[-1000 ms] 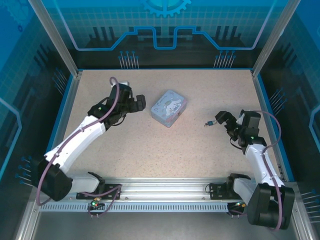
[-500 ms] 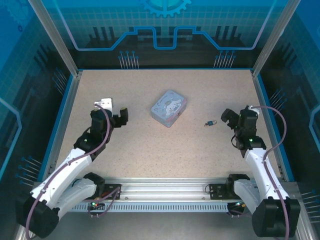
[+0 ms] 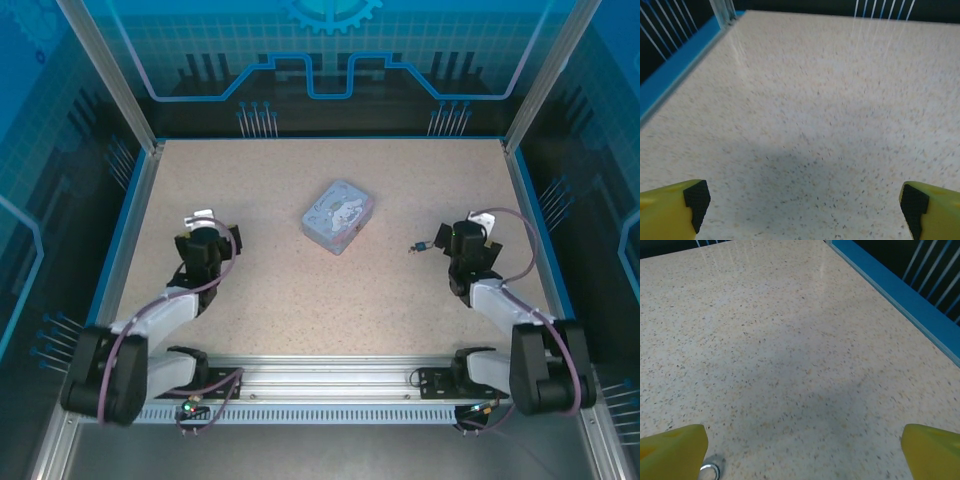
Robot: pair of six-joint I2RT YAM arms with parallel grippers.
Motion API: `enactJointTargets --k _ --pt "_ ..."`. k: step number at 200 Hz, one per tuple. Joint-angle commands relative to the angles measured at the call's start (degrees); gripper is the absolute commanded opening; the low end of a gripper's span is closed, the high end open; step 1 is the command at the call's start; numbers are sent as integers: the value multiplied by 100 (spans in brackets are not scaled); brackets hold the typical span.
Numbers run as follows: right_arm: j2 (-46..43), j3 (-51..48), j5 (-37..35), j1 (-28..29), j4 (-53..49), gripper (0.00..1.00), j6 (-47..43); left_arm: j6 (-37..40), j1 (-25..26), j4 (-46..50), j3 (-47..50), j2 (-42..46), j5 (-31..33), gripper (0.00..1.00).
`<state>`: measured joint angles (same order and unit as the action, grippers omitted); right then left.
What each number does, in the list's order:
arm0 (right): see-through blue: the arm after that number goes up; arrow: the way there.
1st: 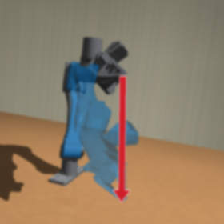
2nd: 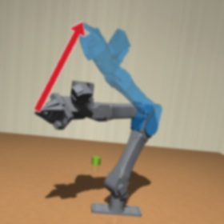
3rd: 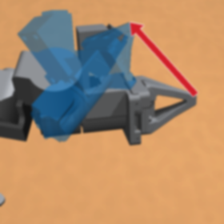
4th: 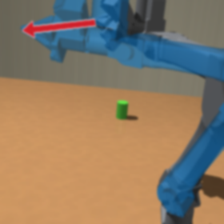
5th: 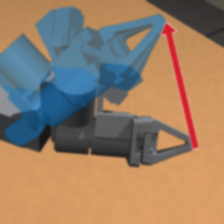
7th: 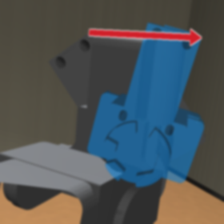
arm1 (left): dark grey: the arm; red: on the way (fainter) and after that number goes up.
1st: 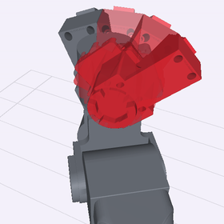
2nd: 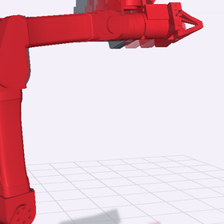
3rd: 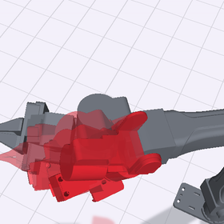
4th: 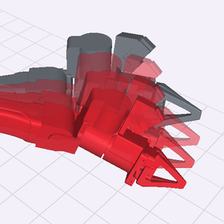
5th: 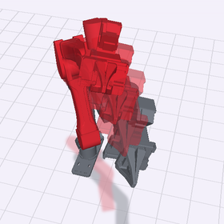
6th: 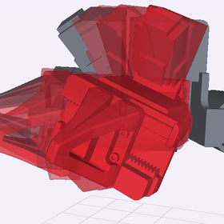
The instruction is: Unlock the padlock with the key
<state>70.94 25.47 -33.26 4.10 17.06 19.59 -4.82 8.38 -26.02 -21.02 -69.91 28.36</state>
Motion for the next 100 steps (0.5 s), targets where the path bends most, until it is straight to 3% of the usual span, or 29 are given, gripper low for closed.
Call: enactJointTargets --k 1,27,36,54,67,100 --pt "461 -80 -270 134 1344 100 -586 362 -49 -2000 219 -676 -252 99" --pt "853 -447 177 131 2657 100 -1026 500 -273 -2605 187 -1183 -677 99" --pt "746 -457 497 111 2439 100 -1022 437 -418 -2778 216 -1404 -1005 99" --pt "747 -679 1008 50 2956 100 -1216 525 -546 -3460 209 -2007 -1432 99" --pt "756 -772 1315 -18 3122 100 -1292 508 -601 -2552 -111 -1853 -1842 99" --pt "1058 -784 2330 -262 3457 100 -1438 473 -747 -2536 -124 -1870 -2192 99"
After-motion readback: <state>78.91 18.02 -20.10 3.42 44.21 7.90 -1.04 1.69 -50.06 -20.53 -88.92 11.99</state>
